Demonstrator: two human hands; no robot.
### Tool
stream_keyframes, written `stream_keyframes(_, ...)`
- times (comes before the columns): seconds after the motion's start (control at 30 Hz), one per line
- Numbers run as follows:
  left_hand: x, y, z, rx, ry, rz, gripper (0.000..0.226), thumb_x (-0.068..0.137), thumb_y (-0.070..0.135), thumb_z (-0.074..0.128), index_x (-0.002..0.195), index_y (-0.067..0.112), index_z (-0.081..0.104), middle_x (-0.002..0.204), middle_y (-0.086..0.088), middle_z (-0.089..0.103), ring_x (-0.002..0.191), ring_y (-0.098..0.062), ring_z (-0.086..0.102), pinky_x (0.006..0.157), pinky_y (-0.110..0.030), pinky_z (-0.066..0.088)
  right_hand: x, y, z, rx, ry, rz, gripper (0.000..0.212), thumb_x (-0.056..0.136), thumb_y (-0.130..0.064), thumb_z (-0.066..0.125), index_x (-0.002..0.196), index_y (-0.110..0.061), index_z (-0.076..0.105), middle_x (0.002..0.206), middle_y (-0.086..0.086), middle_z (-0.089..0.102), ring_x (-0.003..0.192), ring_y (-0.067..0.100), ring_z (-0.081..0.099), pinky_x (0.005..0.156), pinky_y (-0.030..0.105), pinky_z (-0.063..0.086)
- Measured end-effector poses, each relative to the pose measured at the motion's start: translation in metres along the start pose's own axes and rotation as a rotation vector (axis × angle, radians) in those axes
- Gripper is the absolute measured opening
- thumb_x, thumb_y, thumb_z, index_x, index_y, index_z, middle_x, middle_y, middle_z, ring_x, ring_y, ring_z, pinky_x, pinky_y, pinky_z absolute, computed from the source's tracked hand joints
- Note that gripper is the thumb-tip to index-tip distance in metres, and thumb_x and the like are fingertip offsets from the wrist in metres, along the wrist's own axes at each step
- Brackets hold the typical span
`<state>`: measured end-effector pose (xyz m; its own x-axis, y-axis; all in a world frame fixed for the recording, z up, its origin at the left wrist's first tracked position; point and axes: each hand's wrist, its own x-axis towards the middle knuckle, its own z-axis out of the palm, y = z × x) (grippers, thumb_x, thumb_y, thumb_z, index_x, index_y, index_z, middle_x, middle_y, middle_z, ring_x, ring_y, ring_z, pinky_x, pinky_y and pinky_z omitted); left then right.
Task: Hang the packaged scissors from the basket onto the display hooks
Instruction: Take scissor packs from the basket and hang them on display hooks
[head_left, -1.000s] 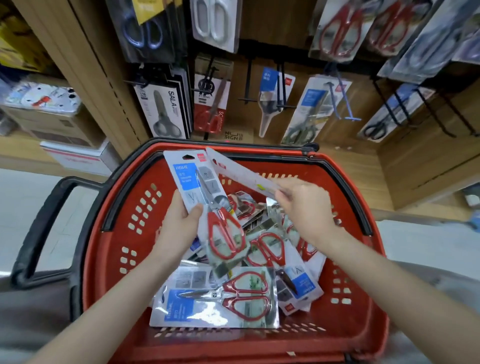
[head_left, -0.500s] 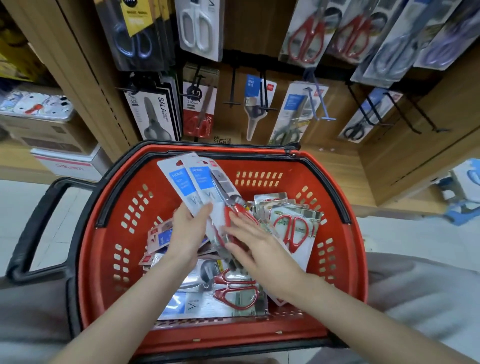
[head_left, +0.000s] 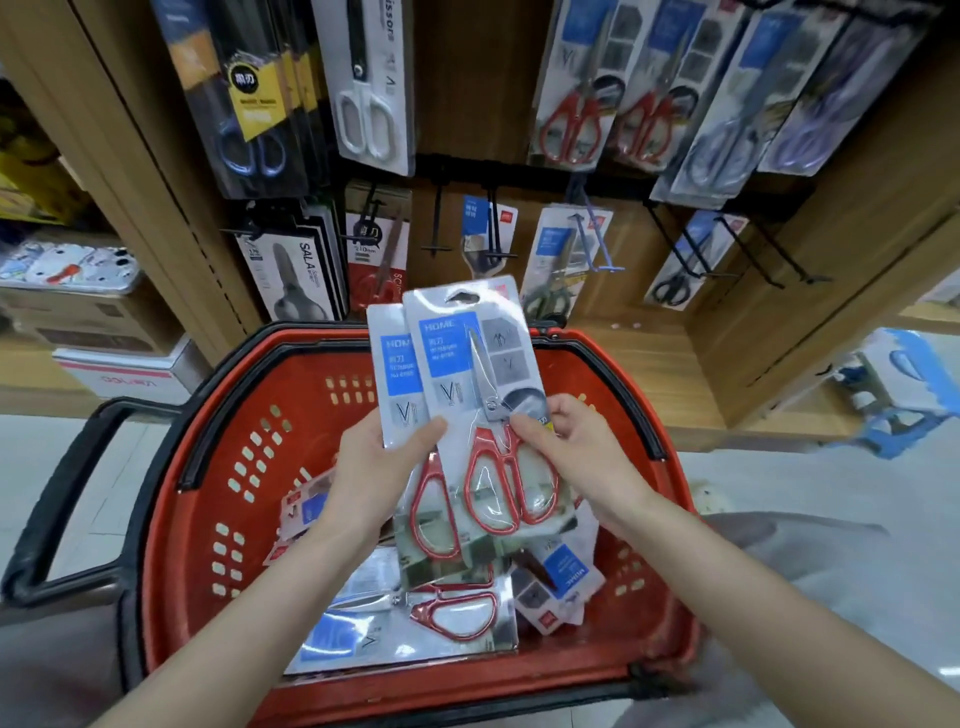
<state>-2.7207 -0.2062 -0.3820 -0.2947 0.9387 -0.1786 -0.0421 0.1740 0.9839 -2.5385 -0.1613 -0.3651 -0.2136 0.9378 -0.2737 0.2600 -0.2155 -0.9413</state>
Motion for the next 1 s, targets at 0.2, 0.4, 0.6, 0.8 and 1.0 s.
stream_keyframes(0.2, 0.011, 0.021, 0.008, -0.022, 0.025, 0.038, 0.019, 0.097, 0.034, 0.048, 0.111, 0.036, 0.061, 0.112, 0.007, 0.069, 0.104, -0.017, 0.065, 0.095, -0.048, 0.049, 0.005, -0.017, -0.04, 0.155, 0.115, -0.011, 0.022, 0.088, -0.011, 0.063, 0.108, -0.009, 0.055, 0.103, 0.013, 0.07, 0.089, 0.024, 0.068, 0.085, 0.041, 0.055)
stream_keyframes(0.4, 0.036, 0.049, 0.036, -0.106, -0.017, 0.032, 0.023, 0.101, 0.034, 0.04, 0.108, 0.029, 0.06, 0.108, 0.0, 0.071, 0.097, -0.02, 0.069, 0.092, -0.047, 0.052, 0.004, -0.035, -0.091, 0.139, 0.119, -0.011, 0.032, 0.09, -0.001, 0.057, 0.12, -0.012, 0.056, 0.11, 0.009, 0.07, 0.101, 0.027, 0.067, 0.09, 0.046, 0.053)
stream_keyframes(0.6, 0.063, 0.08, 0.086, -0.047, -0.142, 0.202, 0.024, 0.099, 0.035, 0.04, 0.107, 0.032, 0.063, 0.105, 0.012, 0.07, 0.099, -0.004, 0.066, 0.083, -0.023, 0.05, 0.023, -0.06, -0.115, 0.078, 0.176, -0.089, 0.028, 0.09, -0.004, 0.058, 0.116, -0.015, 0.058, 0.109, 0.006, 0.07, 0.099, 0.021, 0.068, 0.089, 0.04, 0.054)
stream_keyframes(0.8, 0.097, 0.11, 0.116, 0.007, -0.155, 0.347, 0.019, 0.096, 0.032, 0.047, 0.098, 0.031, 0.066, 0.09, 0.019, 0.071, 0.088, 0.005, 0.065, 0.07, -0.009, 0.047, 0.056, -0.084, -0.14, -0.011, 0.328, -0.203, 0.016, 0.095, -0.021, 0.055, 0.105, -0.014, 0.065, 0.098, 0.007, 0.072, 0.09, 0.022, 0.069, 0.085, 0.045, 0.055)
stream_keyframes(1.0, 0.142, 0.134, 0.111, 0.127, -0.001, 0.426, 0.023, 0.098, 0.03, 0.048, 0.098, 0.02, 0.068, 0.095, 0.004, 0.07, 0.091, -0.015, 0.065, 0.081, -0.035, 0.049, 0.105, -0.128, -0.164, -0.115, 0.538, -0.328, 0.036, 0.097, -0.032, 0.048, 0.079, -0.005, 0.063, 0.077, 0.018, 0.065, 0.068, 0.024, 0.056, 0.067, 0.036, 0.045)
